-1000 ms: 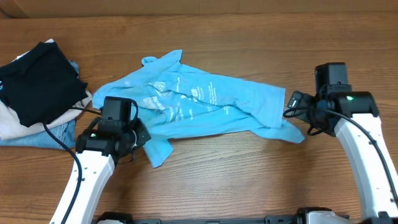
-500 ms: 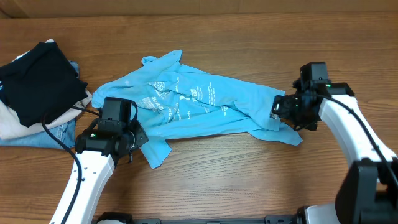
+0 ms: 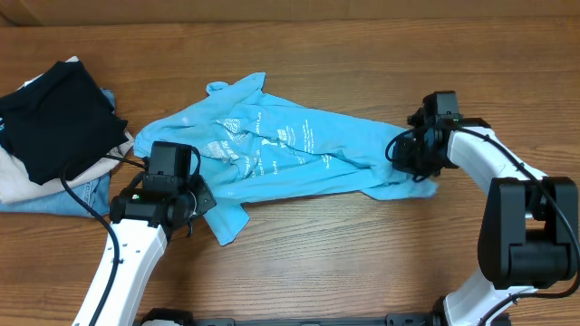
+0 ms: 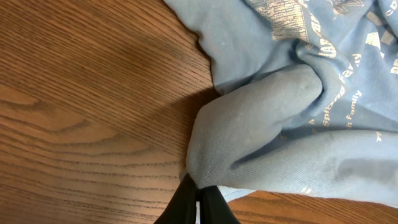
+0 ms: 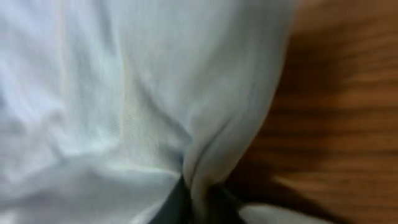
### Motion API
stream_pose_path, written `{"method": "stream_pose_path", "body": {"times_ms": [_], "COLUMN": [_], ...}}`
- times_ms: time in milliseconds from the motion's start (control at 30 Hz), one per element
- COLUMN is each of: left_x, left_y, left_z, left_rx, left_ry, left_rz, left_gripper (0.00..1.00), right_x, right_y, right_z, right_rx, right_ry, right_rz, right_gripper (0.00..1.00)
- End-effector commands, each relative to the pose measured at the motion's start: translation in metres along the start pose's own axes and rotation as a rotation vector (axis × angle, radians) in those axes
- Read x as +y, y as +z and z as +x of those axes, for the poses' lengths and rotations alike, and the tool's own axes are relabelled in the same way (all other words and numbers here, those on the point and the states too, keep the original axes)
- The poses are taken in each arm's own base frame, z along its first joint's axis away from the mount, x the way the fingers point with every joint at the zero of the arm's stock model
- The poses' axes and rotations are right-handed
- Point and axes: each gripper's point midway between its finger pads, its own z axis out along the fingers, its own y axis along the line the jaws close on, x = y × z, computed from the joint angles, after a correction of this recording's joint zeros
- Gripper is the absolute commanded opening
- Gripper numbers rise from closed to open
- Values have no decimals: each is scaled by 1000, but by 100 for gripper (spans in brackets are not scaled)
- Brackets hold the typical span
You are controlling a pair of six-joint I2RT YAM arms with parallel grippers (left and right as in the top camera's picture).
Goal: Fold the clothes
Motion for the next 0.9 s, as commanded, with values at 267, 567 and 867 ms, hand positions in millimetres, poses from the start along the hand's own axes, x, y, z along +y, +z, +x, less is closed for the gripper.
{"method": "stream_pose_path", "body": {"times_ms": [267, 567, 867], "left_x": [32, 32, 32], "left_y": [-6, -6, -6], "left_z": [-14, -12, -12], "left_rx": [-89, -80, -78], "left_ry": [18, 19, 19], "left_rz": [-173, -170, -168], "left_gripper": [4, 4, 4], "right_x": [-39, -57, -33], "right_y": [-114, -109, -71], "right_z": [-129, -86, -25], "right_rx": [-400, -207, 23], "right_ry": [135, 195, 170], "right_rz": [214, 221, 117], "right_gripper": [36, 77, 73]}}
